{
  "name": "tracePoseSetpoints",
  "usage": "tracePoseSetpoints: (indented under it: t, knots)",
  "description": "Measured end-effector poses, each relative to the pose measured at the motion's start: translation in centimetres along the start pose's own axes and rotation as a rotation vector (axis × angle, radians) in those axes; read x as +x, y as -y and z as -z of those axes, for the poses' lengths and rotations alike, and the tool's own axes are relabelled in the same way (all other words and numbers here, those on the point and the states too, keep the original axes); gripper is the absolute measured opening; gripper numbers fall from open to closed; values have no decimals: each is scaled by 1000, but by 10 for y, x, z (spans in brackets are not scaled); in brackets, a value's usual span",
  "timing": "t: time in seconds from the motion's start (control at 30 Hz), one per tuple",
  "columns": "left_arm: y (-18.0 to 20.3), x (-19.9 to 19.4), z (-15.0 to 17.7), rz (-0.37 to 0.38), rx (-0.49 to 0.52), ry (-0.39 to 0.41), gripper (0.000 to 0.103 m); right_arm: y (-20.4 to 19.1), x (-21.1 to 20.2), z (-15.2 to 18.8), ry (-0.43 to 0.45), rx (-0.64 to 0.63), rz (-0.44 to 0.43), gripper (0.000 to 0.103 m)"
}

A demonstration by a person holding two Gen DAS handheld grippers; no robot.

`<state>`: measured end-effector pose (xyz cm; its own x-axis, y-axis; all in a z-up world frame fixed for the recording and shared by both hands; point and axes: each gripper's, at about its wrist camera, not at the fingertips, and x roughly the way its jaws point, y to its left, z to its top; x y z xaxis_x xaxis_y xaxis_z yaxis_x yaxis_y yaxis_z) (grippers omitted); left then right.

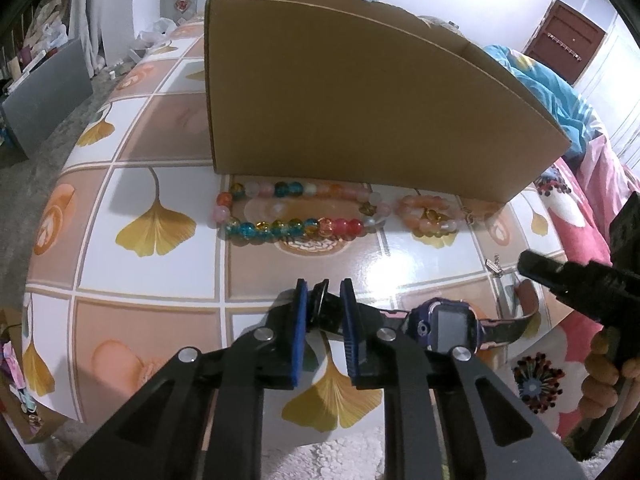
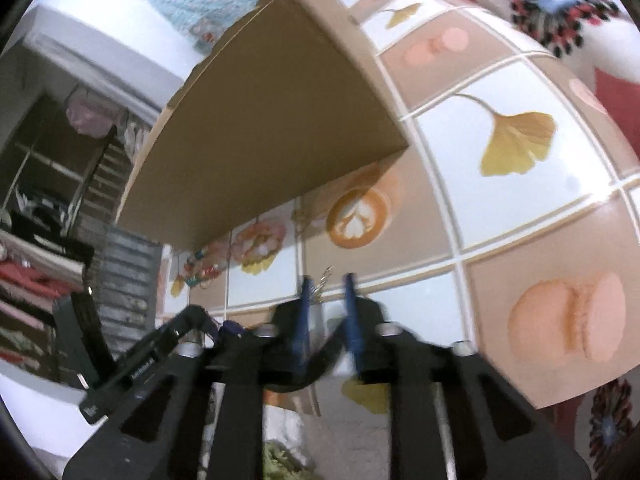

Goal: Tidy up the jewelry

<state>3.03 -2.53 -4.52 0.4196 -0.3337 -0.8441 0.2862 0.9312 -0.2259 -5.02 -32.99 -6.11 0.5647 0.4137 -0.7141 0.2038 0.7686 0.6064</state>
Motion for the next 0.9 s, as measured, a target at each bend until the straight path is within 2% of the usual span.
tracePoseSetpoints:
  t: [0.1,0.23,0.33,0.47,0.57,0.63,0.8,0.9]
  knots:
    - [1,1,-1,-2,-2,-1,15,4,-13,-4,30,7,-3,36]
    - [2,1,-1,-7,0,-3,15,4,-24,-1,23,-7,-19,45]
    - [2,1,-2,-8,0,-4,15,-1,-35,6,31,-62,-20,57]
    - [3,1,-1,-8,0,-5,15,-18,-44,22,60,-210,1,67]
    - [2,1,-1,-9,1,-4,15,-30,-30,30,50,-316,77,68]
    - [2,1,-1,-8,-1,-4,15,-29,-20,35,18,-333,135,68]
    - [3,2,-1,-12,0,-4,15,-22,-29,46,29,-300,152,68]
    - [3,2,-2,-13,-4,-5,15,-19,-24,52,7,-279,166,68]
